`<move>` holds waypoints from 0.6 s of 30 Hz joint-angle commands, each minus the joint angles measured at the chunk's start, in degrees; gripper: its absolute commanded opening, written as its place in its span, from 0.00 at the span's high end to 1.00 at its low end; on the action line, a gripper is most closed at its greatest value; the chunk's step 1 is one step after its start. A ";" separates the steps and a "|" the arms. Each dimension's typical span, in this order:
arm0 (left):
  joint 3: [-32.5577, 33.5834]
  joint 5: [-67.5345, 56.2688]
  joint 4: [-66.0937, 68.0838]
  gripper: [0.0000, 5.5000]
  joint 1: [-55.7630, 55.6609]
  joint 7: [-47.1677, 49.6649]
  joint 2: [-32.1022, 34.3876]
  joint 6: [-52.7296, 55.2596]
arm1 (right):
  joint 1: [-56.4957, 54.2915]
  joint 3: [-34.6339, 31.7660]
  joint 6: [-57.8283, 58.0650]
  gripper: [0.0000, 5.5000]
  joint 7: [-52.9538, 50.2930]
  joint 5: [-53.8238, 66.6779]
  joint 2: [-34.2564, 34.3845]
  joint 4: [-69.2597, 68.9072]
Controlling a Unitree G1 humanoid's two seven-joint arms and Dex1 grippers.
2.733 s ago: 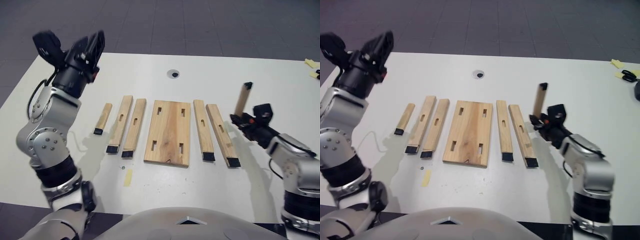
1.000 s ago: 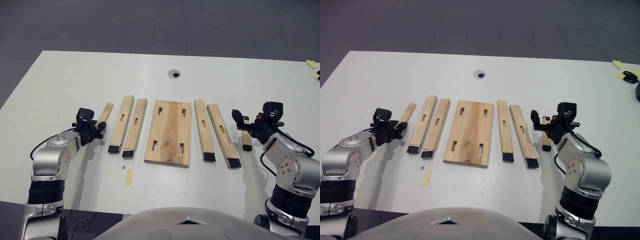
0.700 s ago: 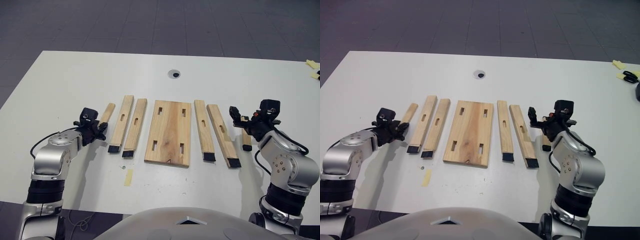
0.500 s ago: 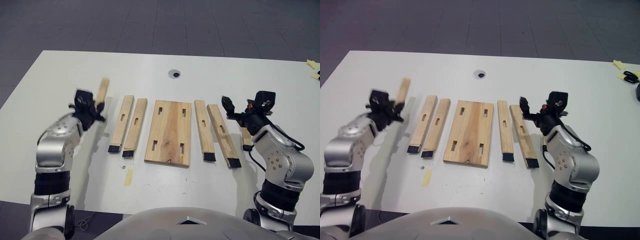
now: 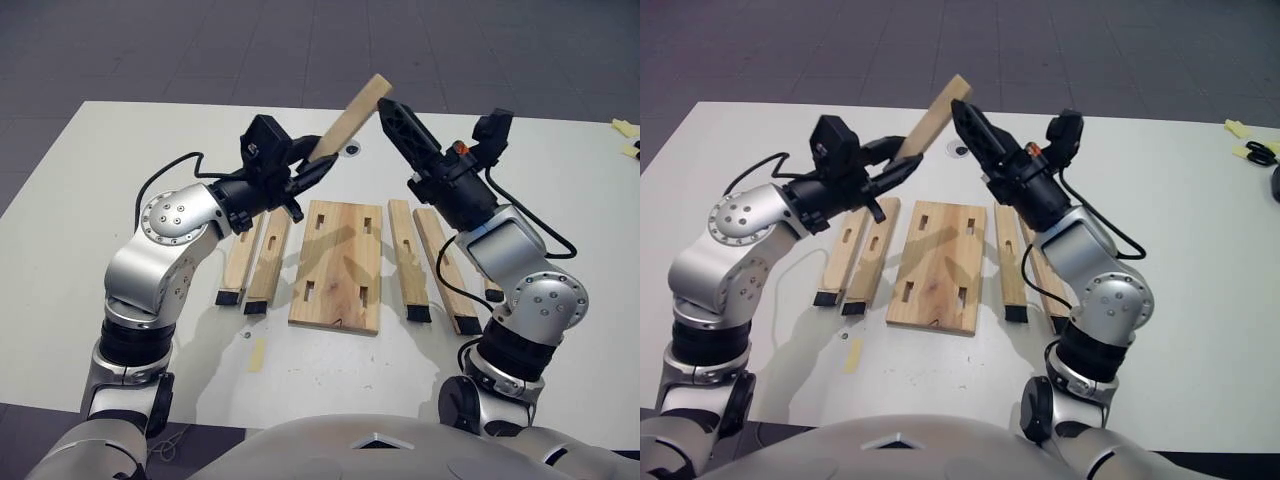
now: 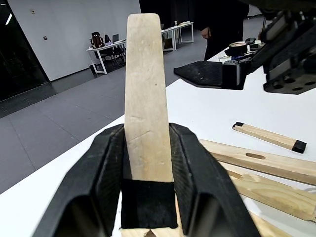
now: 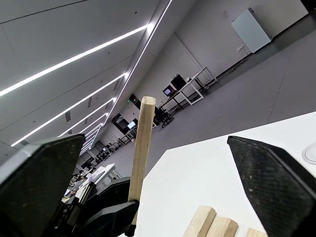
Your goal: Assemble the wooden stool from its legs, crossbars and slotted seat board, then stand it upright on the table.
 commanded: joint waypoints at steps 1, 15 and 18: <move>-2.55 3.41 0.03 0.76 0.39 -0.38 0.32 -2.12 | -1.31 3.95 -1.64 0.16 -2.20 -1.23 1.16 2.94; -4.10 6.06 0.22 0.76 1.25 -0.87 -0.63 -3.03 | -3.24 5.33 -6.80 0.57 -7.73 7.06 2.96 5.28; -4.07 6.49 0.55 0.76 1.53 -0.89 -0.40 -3.16 | -2.95 5.60 -7.57 0.66 -7.60 7.17 2.09 5.26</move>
